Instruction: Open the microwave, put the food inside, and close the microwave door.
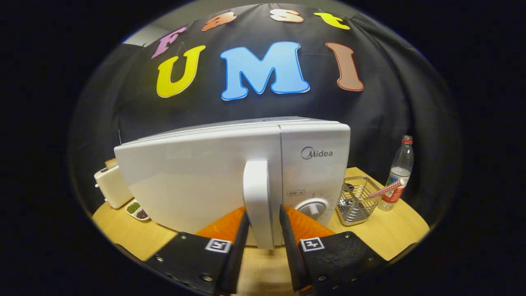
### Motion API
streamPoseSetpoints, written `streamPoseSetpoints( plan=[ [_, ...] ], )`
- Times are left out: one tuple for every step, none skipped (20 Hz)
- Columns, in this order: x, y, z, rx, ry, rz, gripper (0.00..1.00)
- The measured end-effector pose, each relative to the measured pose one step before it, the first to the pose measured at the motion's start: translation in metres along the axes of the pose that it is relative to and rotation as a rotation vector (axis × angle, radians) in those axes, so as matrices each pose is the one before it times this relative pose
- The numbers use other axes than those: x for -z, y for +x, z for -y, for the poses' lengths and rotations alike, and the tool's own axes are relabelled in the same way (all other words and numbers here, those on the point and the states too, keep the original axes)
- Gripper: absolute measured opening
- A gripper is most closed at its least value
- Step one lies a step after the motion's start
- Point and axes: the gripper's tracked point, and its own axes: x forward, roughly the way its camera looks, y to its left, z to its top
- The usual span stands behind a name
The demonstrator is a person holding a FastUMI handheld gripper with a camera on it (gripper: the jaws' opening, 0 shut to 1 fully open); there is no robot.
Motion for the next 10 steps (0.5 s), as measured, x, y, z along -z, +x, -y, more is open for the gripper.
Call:
streamPoseSetpoints(
  plan=[
    [-0.00658, -0.01268, 0.00202, 0.00788, -0.00944, 0.00419, 0.33],
    [0.0004, 0.00301, -0.00181, 0.00327, -0.01093, -0.00204, 0.32],
    [0.0001, -0.00122, -0.00043, -0.0012, -0.00109, -0.0056, 0.27],
    [0.00006, -0.0006, 0.00005, -0.0061, 0.00417, -0.01384, 0.27],
    [0.00174, 0.00169, -0.00127, 0.00628, -0.00349, -0.00114, 0.27],
    [0.0009, -0.00025, -0.00007, 0.00401, -0.02555, -0.01225, 0.15],
    [-0.00131, -0.00126, 0.00109, 0.00042, -0.00554, -0.01322, 0.15],
    [-0.00182, -0.00025, -0.00104, -0.0041, 0.00123, -0.00263, 0.15],
    [0.00134, -0.00146, 0.00082, -0.00104, -0.01288, 0.00073, 0.1],
    [-0.00001, -0.00179, 0.00021, -0.00045, -0.0056, -0.00479, 0.1]
  ],
)
